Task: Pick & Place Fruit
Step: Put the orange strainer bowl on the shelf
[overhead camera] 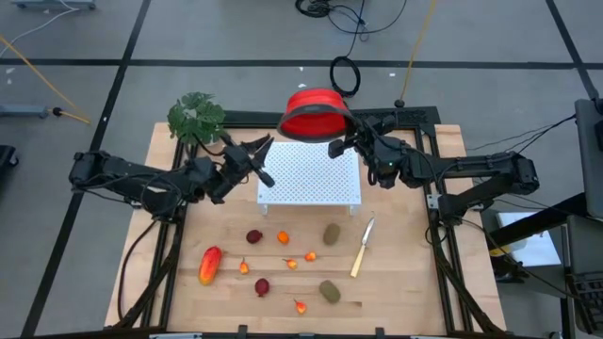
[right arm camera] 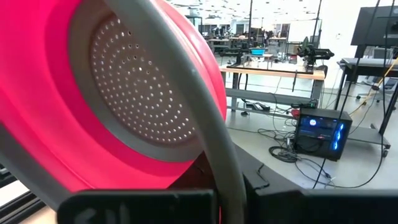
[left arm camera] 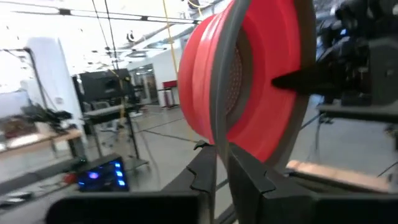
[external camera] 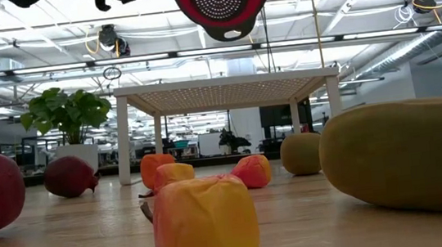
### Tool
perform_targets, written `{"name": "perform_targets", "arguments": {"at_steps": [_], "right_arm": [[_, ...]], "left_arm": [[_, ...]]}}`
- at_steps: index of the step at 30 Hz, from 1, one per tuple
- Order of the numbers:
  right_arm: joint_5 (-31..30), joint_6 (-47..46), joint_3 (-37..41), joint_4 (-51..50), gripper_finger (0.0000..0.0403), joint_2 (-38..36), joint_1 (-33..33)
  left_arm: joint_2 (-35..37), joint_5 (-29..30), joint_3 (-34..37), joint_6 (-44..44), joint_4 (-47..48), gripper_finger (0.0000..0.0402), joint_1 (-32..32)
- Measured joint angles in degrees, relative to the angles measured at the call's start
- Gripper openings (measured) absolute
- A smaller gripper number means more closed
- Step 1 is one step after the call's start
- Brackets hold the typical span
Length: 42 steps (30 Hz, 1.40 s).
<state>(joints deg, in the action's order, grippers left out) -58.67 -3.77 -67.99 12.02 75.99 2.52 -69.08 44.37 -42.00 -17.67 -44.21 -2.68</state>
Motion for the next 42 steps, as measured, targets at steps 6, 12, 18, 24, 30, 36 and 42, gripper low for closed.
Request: {"name": "perform_targets", "arguments": {"at_steps": [6,12,18,24,30,36,42], "right_arm": [[0.0,-0.04,0.02,0.02,0.0,0.0,0.0],[0.06,-0.14,0.02,0.7,0.0,0.0,0.0],[0.37,-3.04,0.02,0.82,0.0,0.0,0.0],[0.37,-5.34,0.07,1.55,0.0,1.1,0.0],[4.48,-8.4,0.09,3.89,0.0,4.42,-0.2],[4.9,-7.17,0.11,6.59,0.0,5.99,-1.18],[4.83,-7.1,0.11,6.57,0.0,5.95,-1.57]], "left_arm": [[0.0,-2.4,0.0,3.15,0.0,0.0134,1.22],[0.0,-4.04,0.0,2.91,0.0,0.0201,2.11],[0.0,-5.25,0.0,2.81,0.0,0.0224,3.4],[-0.02,-5.56,0.02,2.86,-2.61,0.0225,3.89],[-0.04,-7.38,0.02,0.92,-2.8,0.0225,3.89],[-0.04,-4.32,0.02,-3.27,-2.62,0.0225,3.72],[-0.04,-1.87,0.02,-5.69,-2.67,0.0221,3.72]]}}
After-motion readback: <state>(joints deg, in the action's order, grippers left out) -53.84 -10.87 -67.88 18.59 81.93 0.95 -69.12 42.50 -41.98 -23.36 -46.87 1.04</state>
